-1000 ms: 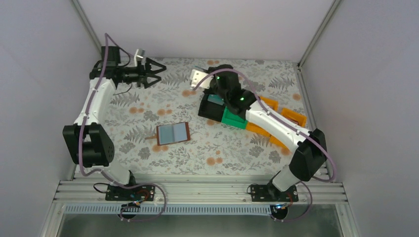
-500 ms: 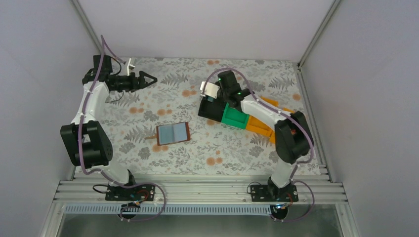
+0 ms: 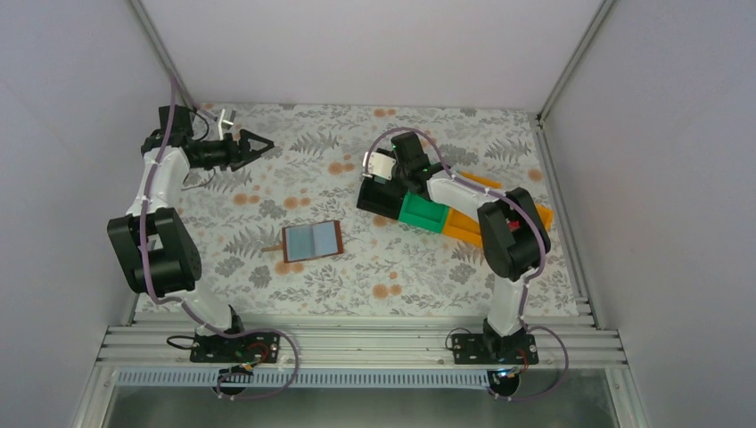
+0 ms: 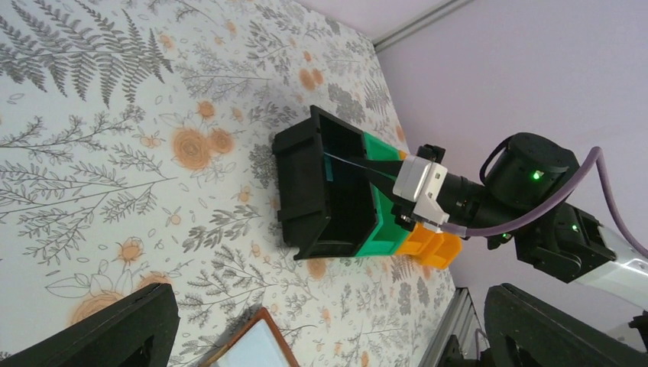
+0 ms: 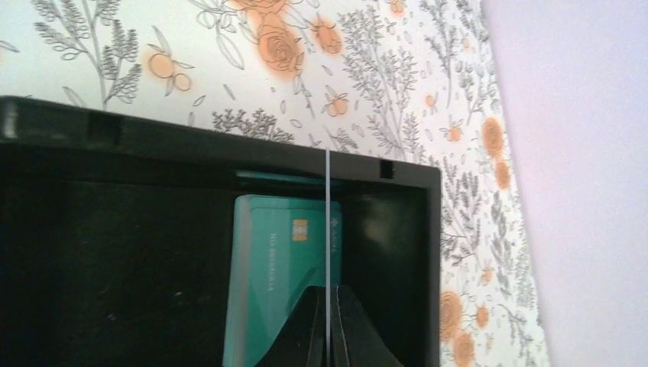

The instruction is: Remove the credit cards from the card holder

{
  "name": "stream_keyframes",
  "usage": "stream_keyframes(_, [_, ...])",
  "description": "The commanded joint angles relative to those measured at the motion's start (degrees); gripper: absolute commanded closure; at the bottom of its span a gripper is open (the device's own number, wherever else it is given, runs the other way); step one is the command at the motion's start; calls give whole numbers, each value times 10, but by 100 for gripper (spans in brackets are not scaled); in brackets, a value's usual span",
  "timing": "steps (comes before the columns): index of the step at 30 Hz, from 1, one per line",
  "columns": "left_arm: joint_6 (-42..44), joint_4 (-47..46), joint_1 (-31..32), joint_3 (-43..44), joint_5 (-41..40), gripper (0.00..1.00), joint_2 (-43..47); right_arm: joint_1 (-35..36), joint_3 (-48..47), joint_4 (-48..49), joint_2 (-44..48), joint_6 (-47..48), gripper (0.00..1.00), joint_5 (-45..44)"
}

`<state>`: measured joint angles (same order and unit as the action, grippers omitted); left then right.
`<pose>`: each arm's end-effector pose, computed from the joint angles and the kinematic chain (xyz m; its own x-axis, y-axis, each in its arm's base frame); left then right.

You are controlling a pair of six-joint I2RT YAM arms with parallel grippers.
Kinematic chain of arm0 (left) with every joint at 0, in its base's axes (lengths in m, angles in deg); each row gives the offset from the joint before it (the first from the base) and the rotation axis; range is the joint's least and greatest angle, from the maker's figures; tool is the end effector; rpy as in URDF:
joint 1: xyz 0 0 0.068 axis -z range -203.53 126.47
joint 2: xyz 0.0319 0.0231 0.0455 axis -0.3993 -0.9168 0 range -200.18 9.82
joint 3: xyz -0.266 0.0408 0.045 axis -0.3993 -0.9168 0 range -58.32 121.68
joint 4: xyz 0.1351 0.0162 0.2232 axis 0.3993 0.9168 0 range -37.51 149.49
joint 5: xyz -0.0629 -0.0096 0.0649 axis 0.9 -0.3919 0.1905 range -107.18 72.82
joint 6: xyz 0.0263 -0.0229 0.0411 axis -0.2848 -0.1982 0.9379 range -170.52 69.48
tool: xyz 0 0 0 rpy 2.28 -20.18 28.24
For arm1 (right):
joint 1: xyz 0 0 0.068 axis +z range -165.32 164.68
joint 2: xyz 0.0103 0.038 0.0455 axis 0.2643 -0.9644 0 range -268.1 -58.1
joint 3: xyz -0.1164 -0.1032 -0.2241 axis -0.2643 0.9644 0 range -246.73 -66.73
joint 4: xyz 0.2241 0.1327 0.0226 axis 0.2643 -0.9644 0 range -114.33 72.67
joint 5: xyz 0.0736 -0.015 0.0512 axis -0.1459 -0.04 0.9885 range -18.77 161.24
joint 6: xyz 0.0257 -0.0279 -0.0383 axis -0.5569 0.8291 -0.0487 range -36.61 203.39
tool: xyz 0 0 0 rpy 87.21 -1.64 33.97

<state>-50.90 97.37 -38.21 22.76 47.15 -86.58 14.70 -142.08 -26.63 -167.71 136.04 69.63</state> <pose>0.3428 0.0566 0.2914 -0.8417 -0.2234 -0.4916 0.3178 0.5310 -0.7855 0.3678 0.2114 0.1984 0.0216 -0.9052 -0.4244 -0.7670 0.2573 -0.5878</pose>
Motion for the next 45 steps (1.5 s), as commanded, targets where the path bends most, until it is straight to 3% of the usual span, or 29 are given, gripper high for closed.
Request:
stream_keyframes(1, [16,-1,-3,3,32,0,-7,-4,-21,49,-25,26,96,-27])
stream_keyframes(14, [16,-1,-7,0,47,0,-19,-7,-26,71,-66,57,95,-68])
stream_keyframes(22, [15,0,-9,2,49,0,-20,-8,-42,46,-85,75,66,-68])
stream_keyframes(28, [15,2,-11,3,58,0,-25,-9,-50,21,-74,90,59,-76])
stream_keyframes(33, [18,8,-14,5,69,0,-29,-9,-67,-24,-63,78,46,-46])
stream_keyframes(45, [34,14,-23,5,75,0,-21,-9,-100,-64,-49,54,32,-28])
